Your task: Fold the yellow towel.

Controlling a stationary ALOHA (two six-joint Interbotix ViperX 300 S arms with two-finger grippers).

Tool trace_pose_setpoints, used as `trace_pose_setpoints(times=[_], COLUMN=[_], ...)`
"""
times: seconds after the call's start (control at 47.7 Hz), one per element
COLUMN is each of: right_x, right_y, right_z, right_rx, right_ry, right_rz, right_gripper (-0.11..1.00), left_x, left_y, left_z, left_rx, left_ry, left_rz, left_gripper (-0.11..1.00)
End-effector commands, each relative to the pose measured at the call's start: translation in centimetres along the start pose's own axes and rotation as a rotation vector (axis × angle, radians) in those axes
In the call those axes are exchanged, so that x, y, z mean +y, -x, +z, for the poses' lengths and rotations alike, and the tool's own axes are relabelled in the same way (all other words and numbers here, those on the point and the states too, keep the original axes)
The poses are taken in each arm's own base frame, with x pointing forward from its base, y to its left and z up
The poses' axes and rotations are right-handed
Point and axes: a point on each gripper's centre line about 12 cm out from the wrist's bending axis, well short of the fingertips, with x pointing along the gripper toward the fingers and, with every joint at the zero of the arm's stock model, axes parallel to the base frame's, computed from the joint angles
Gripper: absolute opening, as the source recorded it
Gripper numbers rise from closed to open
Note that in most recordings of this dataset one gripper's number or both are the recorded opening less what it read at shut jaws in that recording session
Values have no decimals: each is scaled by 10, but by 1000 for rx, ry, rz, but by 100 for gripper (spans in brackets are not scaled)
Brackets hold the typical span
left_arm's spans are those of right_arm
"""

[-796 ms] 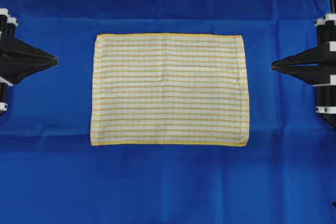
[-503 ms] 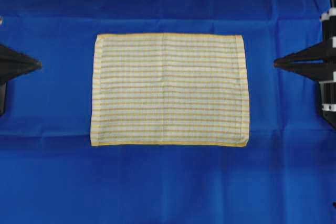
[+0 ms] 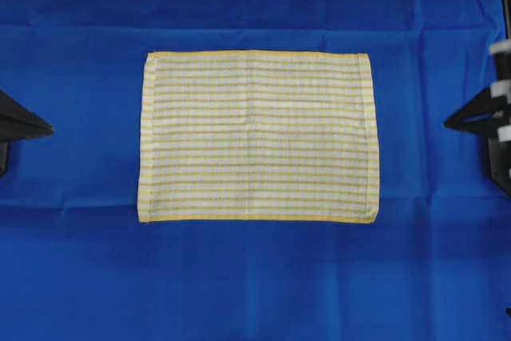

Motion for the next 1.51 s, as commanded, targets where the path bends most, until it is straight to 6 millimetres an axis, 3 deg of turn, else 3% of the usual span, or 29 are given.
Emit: trace_pose_setpoints(times=[0.0,0.272,0.398,1.069,1.488], right_x=[0,0,0,0,0], right_y=[-11,-32,-33,-2,16], right_z=[-9,-22,-23,-31,-50], right_rx=[129,311,322,319,466], right_ry=[-1,3,3,4,3], right_rz=[1,3,3,-1,-2], right_gripper=[0,0,0,0,0], left_x=[-1,-3,-3,-3,-2], left_y=[-3,-1,-1,1,1], left_z=[-3,-28,-29,-27,-27], left_rx=[40,237,228,214,214], left_ry=[3,7,5,4,4], left_rz=[-6,-20,-20,-19,-18], left_gripper=[0,0,0,0,0])
